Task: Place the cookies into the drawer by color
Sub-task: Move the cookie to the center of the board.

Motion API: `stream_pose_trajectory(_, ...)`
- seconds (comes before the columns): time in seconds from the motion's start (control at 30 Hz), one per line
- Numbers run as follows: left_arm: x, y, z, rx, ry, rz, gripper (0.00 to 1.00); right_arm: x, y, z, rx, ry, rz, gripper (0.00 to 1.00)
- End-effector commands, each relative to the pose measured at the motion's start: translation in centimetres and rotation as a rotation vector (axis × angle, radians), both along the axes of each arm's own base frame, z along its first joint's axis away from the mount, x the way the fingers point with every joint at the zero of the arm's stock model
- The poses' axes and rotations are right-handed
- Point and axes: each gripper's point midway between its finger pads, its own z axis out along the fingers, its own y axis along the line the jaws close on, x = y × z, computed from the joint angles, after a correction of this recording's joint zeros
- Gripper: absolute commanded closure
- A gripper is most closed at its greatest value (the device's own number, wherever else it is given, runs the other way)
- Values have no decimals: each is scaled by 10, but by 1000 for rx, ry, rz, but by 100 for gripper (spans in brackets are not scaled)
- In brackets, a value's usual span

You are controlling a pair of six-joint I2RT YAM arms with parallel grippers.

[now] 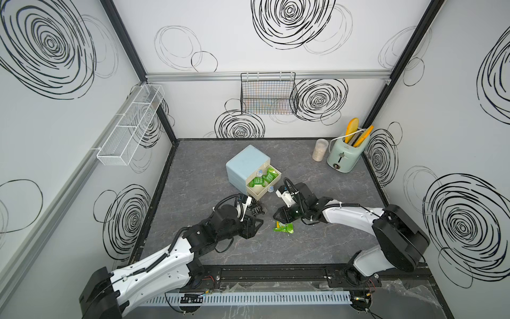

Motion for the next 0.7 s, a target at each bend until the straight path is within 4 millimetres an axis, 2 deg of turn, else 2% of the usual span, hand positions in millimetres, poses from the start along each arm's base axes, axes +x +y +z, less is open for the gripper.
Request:
stream_pose_trajectory(0.0,10,-17,4,-51,-35,33,43,8,-18,8,12,-6,-109,46)
stream_pose_trajectory(0.2,13,-47,-25,25,12,-27,50,7,-59,1,23,32,-266,46)
stream_pose_trajectory(0.3,17,-61,-34,42,26,-40,51,3,-74,-3,39,55,-326,46)
stream_pose_trajectory(0.5,27,-79,-53,69,59,-34,51,-12,-85,-15,49,109,-336,46)
stream_pose_trajectory(0.67,35,-90,-68,92,81,-28,54,-19,-85,-22,62,139,-337,48)
